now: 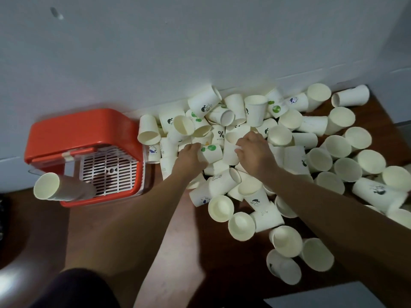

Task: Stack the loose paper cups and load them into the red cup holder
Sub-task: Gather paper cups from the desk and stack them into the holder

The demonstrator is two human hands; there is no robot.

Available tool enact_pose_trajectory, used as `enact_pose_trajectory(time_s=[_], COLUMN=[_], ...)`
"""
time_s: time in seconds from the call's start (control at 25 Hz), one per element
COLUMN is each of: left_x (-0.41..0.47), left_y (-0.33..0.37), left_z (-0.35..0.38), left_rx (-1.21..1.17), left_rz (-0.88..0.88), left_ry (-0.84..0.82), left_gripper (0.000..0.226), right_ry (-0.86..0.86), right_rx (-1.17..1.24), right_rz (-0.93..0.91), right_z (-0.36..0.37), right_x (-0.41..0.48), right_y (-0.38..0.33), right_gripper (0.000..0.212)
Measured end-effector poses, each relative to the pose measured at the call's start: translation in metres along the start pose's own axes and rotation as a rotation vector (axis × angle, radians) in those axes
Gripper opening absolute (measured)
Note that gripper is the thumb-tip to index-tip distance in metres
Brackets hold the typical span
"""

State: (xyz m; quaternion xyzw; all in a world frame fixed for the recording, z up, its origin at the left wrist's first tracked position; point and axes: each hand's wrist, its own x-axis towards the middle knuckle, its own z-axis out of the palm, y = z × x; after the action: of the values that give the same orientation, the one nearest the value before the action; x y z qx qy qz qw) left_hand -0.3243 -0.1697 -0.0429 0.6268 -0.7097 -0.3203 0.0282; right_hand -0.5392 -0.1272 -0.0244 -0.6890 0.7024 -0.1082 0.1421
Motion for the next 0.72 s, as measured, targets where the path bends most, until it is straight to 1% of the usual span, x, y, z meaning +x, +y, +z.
enact_pose_trajectory(time_s=[0.12,0.24,0.36,0.52,0.56,0.72], left_x=[-0.002,-0.012,-0.030,-0.065,-0.077,-0.134], left_y=[-0.005,-0.009,-0.023,-0.064,-0.078,-0.143], left_z=[-0.001,-0.014,-0.041,-0.078,-0.087,-0.125], left_rx=[-0.025,-0.142,-0.253,-0.324,-0.339,-0.426], left_rz=[0.018,0.032,0.041,0.059,0.058,0.032], left_ry=[0.056,0.106,0.141,0.155,0.159,0.181], left_gripper=[0.068,0.068,0.063,0.060,0.059,0.057], right_ry=[-0.013,-0.005,-0.021,-0.027,-0.023,-0.059], right_rx=[0.101,0.205,0.321,0.335,0.339,0.332], right_rz=[-0.026,-0.036,-0.019,-0.053,-0.080,-0.190], right_z=[-0.008,-0.018,-0.029,-0.032,-0.030,-0.024], right_x=[0.000,0.000,-0.001,-0.003,-0.005,-0.018], right_y=[0.000,-0.009,-0.035,-0.088,-0.107,-0.193], right_gripper=[0.019,0.012,0.008,0.009,0.013,0.045])
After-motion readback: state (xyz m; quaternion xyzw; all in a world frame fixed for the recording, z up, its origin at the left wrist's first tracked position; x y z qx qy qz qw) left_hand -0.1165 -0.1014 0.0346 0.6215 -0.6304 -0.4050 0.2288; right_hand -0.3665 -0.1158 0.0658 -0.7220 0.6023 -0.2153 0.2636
